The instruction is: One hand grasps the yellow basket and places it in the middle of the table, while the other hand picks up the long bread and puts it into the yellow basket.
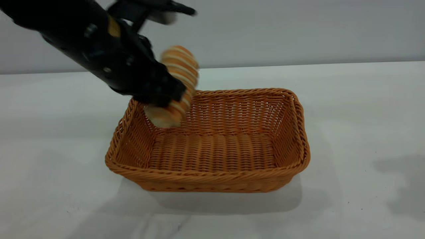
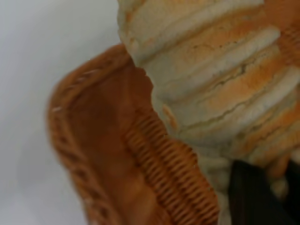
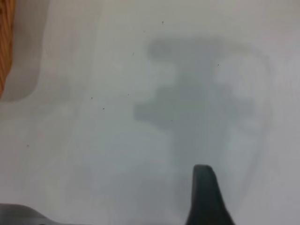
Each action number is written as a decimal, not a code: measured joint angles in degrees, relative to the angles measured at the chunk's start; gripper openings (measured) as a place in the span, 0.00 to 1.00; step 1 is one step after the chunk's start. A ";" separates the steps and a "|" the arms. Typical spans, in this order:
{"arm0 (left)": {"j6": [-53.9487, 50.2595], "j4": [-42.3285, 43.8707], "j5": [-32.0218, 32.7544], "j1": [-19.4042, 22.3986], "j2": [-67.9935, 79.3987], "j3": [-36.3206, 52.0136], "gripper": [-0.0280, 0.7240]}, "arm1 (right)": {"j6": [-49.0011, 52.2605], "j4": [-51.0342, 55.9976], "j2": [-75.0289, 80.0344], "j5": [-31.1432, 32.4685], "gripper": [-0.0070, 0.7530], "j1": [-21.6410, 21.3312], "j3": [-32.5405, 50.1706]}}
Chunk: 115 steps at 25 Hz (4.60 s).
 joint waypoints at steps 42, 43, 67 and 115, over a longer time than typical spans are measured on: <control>-2.51 3.89 61.21 9.74 -82.43 14.17 0.68 | -16.74 13.40 -61.82 11.25 0.70 0.00 26.39; -2.27 3.84 61.36 9.74 -84.49 15.18 0.68 | -16.99 13.18 -63.72 11.25 0.70 0.00 27.39; -2.01 0.81 63.75 9.74 -103.19 25.36 0.68 | -17.19 12.81 -72.79 8.53 0.70 0.00 34.31; -0.68 -3.30 63.86 26.23 -105.85 25.36 0.68 | -17.19 12.92 -81.81 8.58 0.37 -7.11 34.31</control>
